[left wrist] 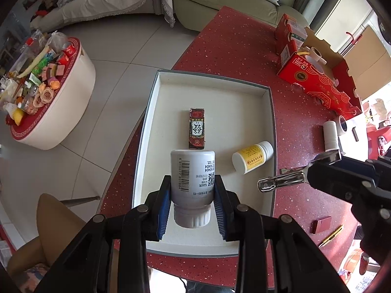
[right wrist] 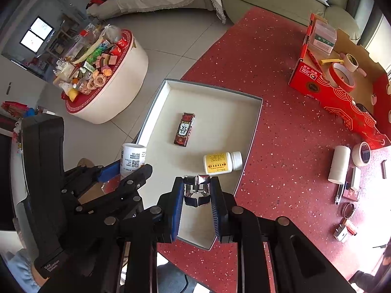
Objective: Organize rigid objects
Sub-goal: 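Carry the white bottle and metal clip over the white tray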
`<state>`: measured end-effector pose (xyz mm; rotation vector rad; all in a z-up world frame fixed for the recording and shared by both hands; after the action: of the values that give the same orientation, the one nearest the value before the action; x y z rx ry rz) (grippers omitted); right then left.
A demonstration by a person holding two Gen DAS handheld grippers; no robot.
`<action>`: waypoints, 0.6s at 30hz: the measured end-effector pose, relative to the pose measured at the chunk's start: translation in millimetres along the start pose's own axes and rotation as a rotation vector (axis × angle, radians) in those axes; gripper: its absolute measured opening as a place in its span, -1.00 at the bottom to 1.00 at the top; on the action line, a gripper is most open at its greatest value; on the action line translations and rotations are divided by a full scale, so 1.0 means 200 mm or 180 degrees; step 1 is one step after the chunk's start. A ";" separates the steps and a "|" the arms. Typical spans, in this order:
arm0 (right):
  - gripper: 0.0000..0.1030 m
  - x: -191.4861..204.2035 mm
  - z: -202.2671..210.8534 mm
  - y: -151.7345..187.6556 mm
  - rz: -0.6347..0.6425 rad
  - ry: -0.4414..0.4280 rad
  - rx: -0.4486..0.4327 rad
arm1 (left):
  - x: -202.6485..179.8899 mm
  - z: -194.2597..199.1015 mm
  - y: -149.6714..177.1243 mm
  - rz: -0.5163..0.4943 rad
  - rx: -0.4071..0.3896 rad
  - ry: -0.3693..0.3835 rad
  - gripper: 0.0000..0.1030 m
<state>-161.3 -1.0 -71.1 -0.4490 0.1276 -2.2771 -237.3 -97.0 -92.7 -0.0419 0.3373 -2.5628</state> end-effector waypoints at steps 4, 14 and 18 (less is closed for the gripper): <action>-0.56 -0.02 -0.01 -0.02 -0.0011 0.0015 0.0000 | 0.00 -0.01 -0.02 0.0006 0.0001 0.0008 -0.32; -0.56 -0.08 -0.10 -0.10 -0.0091 0.0035 0.0069 | -0.01 -0.10 -0.07 -0.0053 0.0033 -0.0034 -0.32; -0.56 -0.09 -0.16 -0.18 -0.0098 0.0021 0.0100 | -0.01 -0.15 -0.12 -0.0069 0.0046 -0.0066 -0.32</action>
<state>-185.8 35.3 -98.4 -0.4299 0.0887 -2.3076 -251.8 -69.9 -116.3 -0.0672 0.3122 -2.5842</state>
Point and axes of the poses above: each gripper's, at about its wrist camera, not at the fingertips, and z roughly against the way its jaws point, x to its left, y to its underside, the point moved 10 cm from there along -z, roughly the way its jaws point, and after that the axes turned 1 degree about -x, right-handed, at the moved point
